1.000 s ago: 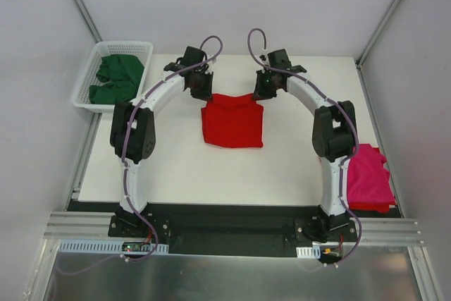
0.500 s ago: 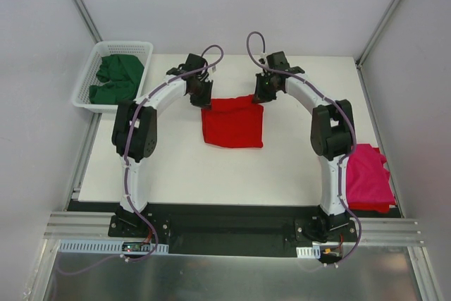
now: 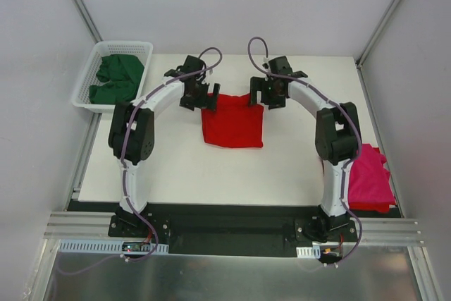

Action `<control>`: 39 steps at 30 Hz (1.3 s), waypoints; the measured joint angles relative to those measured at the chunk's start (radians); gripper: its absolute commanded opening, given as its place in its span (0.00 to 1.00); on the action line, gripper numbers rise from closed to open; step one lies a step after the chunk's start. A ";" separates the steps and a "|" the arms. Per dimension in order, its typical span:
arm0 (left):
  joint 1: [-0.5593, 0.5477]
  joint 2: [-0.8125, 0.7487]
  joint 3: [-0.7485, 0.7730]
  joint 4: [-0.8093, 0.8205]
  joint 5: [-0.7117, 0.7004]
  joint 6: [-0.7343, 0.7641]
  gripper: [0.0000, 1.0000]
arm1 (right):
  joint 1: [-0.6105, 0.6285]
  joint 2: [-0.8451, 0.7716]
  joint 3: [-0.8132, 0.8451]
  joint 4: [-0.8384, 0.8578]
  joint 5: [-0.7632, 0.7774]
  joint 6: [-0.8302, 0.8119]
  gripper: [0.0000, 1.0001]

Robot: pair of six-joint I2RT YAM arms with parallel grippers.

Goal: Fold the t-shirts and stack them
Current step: Fold the long partially folded tshirt into a neat square

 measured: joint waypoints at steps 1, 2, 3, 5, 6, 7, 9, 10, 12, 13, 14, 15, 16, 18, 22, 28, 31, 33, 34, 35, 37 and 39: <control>0.000 -0.018 -0.007 -0.003 -0.005 0.000 0.99 | 0.003 -0.021 -0.024 0.002 0.008 0.000 0.96; 0.000 -0.042 -0.016 -0.005 -0.009 -0.001 0.99 | 0.006 -0.043 -0.043 0.003 0.014 0.000 0.96; 0.000 -0.069 -0.022 -0.009 -0.011 -0.003 0.99 | 0.012 -0.068 -0.058 0.004 0.022 0.000 0.96; 0.000 -0.129 -0.032 -0.010 -0.013 -0.008 0.99 | 0.032 -0.119 -0.076 0.011 0.033 0.000 0.97; -0.001 -0.161 -0.037 -0.009 -0.012 -0.012 0.99 | 0.048 -0.144 -0.081 0.017 0.035 -0.001 0.97; -0.002 -0.191 -0.043 -0.006 -0.012 -0.016 0.99 | 0.067 -0.167 -0.084 0.024 0.037 -0.001 0.97; -0.005 -0.235 -0.051 -0.004 -0.012 -0.024 0.99 | 0.106 -0.203 -0.087 0.043 0.037 -0.002 0.99; -0.008 -0.250 -0.053 -0.002 -0.012 -0.030 0.99 | 0.127 -0.217 -0.088 0.053 0.035 -0.002 0.99; -0.018 -0.261 -0.054 0.004 -0.008 -0.038 0.99 | 0.165 -0.226 -0.088 0.073 0.030 -0.004 0.95; -0.023 -0.261 -0.055 0.007 -0.003 -0.041 0.99 | 0.180 -0.225 -0.089 0.079 0.025 -0.006 0.95; -0.030 -0.259 -0.062 0.008 0.002 -0.043 0.99 | 0.191 -0.220 -0.093 0.081 0.020 -0.007 0.95; -0.032 -0.257 -0.070 0.006 0.003 -0.046 0.99 | 0.198 -0.216 -0.101 0.083 0.015 -0.008 0.94; -0.036 -0.257 -0.078 0.005 0.003 -0.049 0.99 | 0.201 -0.212 -0.113 0.089 0.013 -0.008 0.94; -0.042 -0.256 -0.090 0.004 0.003 -0.056 0.99 | 0.201 -0.201 -0.136 0.090 0.014 -0.008 0.94; -0.048 -0.256 -0.098 0.005 0.005 -0.064 0.99 | 0.201 -0.160 -0.163 0.087 0.020 -0.014 0.94; -0.049 -0.311 -0.159 0.006 0.011 -0.090 0.99 | 0.204 -0.086 -0.150 0.076 0.022 -0.029 0.94; -0.049 -0.388 -0.207 0.003 0.008 -0.102 0.99 | 0.212 -0.051 -0.137 0.068 0.023 -0.031 0.94; -0.049 -0.461 -0.234 -0.001 -0.001 -0.109 0.99 | 0.222 -0.039 -0.136 0.062 0.026 -0.032 0.95; -0.049 -0.500 -0.244 -0.002 -0.006 -0.111 0.99 | 0.228 -0.034 -0.136 0.057 0.027 -0.035 0.95; -0.049 -0.538 -0.251 -0.003 -0.011 -0.112 0.99 | 0.235 -0.031 -0.136 0.050 0.031 -0.040 0.95; -0.049 -0.606 -0.260 -0.002 -0.024 -0.112 0.99 | 0.248 -0.030 -0.133 0.021 0.035 -0.057 0.96; -0.049 -0.667 -0.267 -0.002 -0.029 -0.112 0.99 | 0.259 -0.030 -0.122 -0.024 0.044 -0.080 0.98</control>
